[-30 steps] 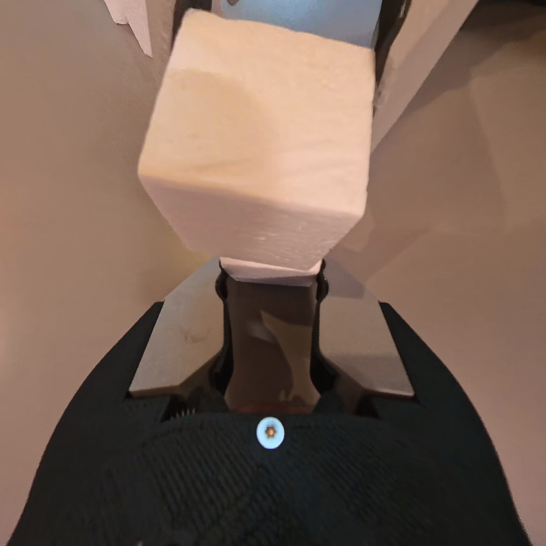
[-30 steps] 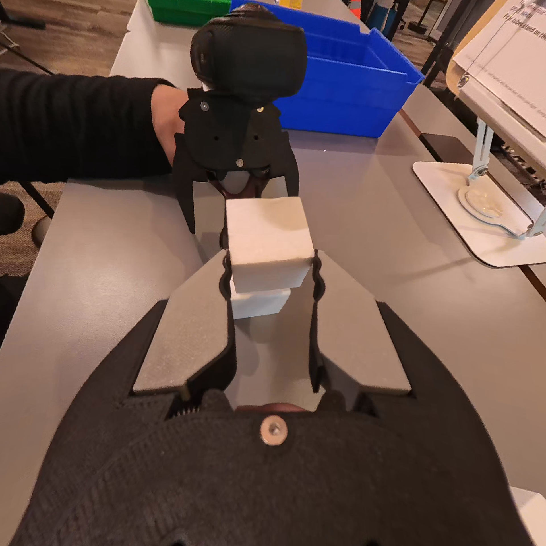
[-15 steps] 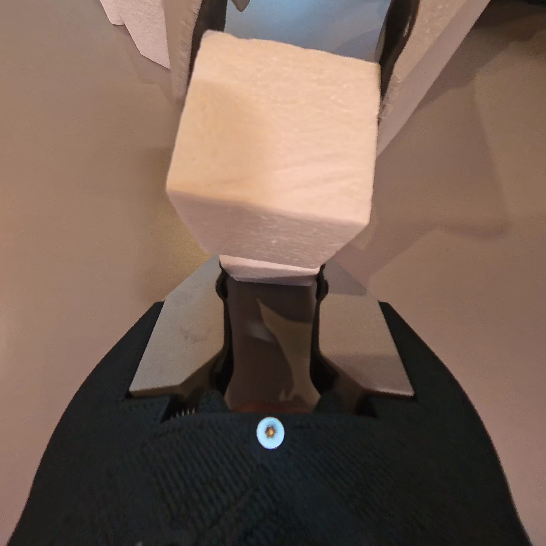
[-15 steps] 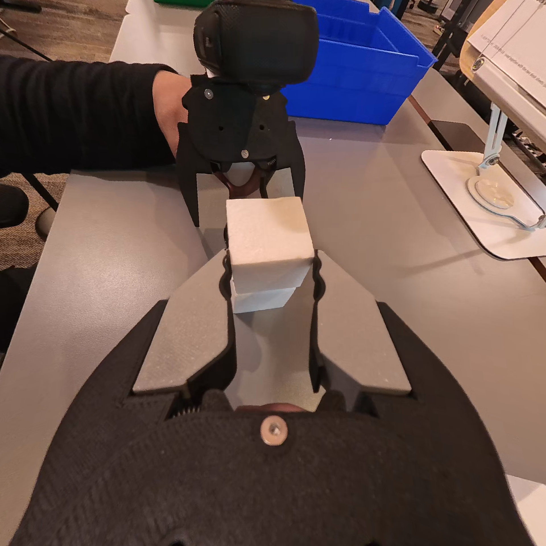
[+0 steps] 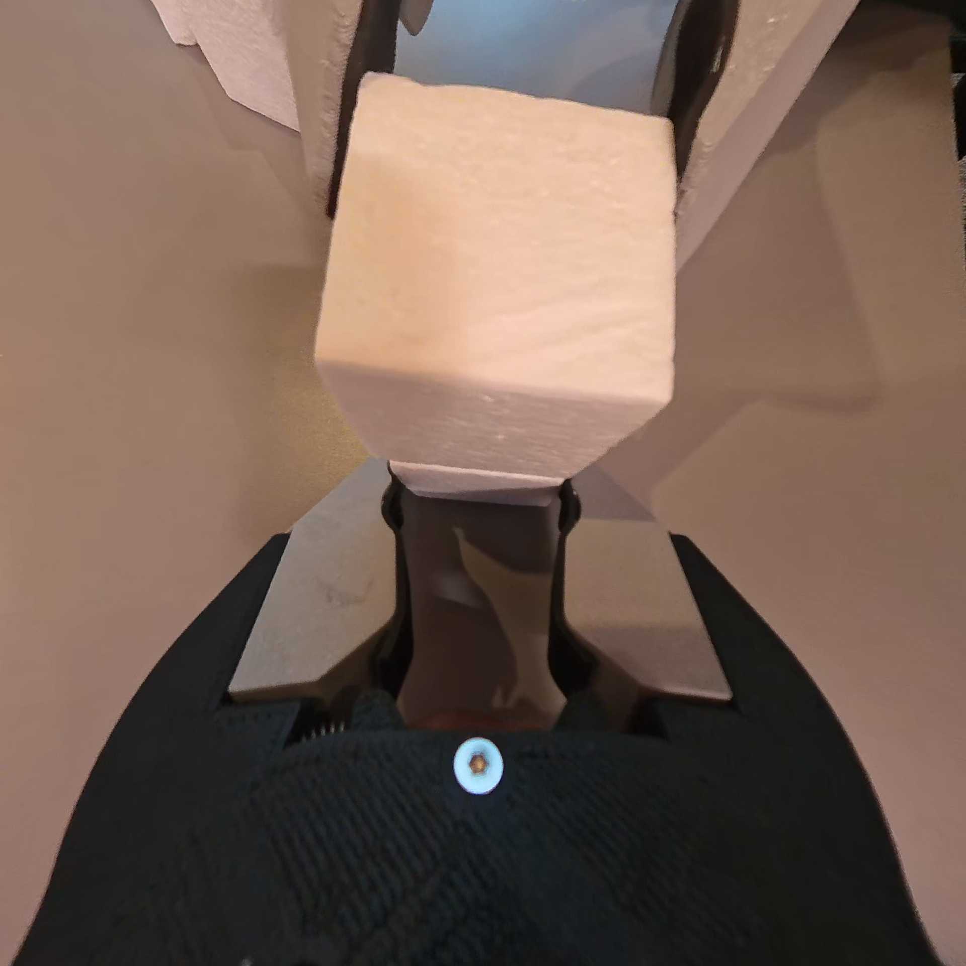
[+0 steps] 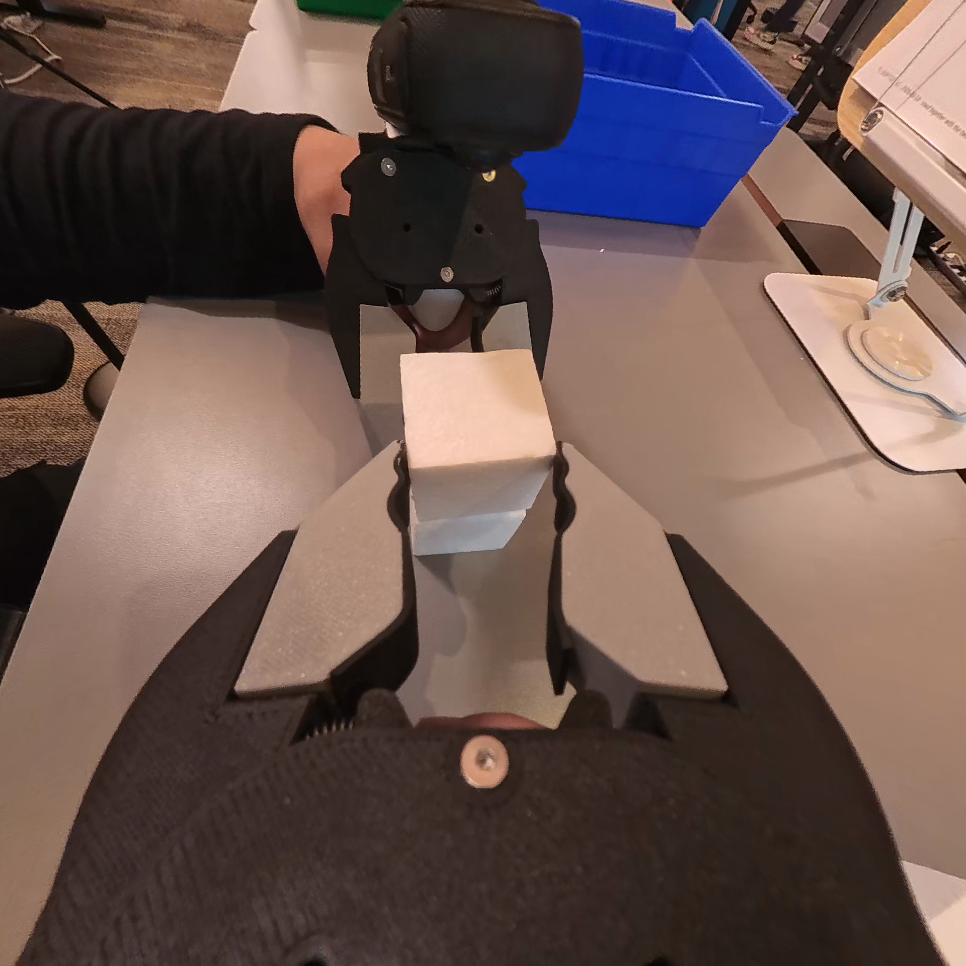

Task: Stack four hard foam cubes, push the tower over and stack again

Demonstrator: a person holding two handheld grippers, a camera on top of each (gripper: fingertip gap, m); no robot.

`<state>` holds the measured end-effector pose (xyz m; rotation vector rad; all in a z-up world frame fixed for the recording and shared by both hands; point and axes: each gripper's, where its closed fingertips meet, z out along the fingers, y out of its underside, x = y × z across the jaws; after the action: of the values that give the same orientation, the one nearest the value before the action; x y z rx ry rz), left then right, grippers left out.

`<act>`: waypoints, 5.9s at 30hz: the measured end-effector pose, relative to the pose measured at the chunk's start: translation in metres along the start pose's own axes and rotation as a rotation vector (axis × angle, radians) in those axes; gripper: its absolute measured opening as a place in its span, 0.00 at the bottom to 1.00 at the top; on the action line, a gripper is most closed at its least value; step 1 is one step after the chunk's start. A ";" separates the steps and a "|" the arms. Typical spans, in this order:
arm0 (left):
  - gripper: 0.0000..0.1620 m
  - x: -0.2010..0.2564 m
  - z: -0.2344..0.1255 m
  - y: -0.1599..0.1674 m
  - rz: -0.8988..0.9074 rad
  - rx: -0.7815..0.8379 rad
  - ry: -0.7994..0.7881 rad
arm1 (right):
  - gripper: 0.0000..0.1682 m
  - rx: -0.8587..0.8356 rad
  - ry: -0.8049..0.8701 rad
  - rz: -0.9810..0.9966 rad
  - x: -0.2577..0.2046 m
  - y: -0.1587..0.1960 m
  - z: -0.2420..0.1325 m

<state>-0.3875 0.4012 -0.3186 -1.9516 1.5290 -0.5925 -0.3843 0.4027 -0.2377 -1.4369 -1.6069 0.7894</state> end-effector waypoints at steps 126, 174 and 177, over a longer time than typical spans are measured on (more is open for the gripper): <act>0.39 -0.003 -0.025 0.011 -0.009 -0.004 -0.008 | 0.32 0.219 -0.223 0.071 -0.006 -0.003 -0.009; 0.37 -0.048 -0.013 0.012 -0.129 -0.017 -0.217 | 0.36 0.135 -0.230 0.128 0.004 0.022 0.008; 0.37 -0.049 -0.012 0.011 -0.134 -0.016 -0.222 | 0.36 0.123 -0.228 0.120 0.004 0.023 0.007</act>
<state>-0.4158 0.4450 -0.3167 -2.0674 1.2788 -0.4028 -0.3799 0.4102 -0.2609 -1.4044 -1.6189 1.1370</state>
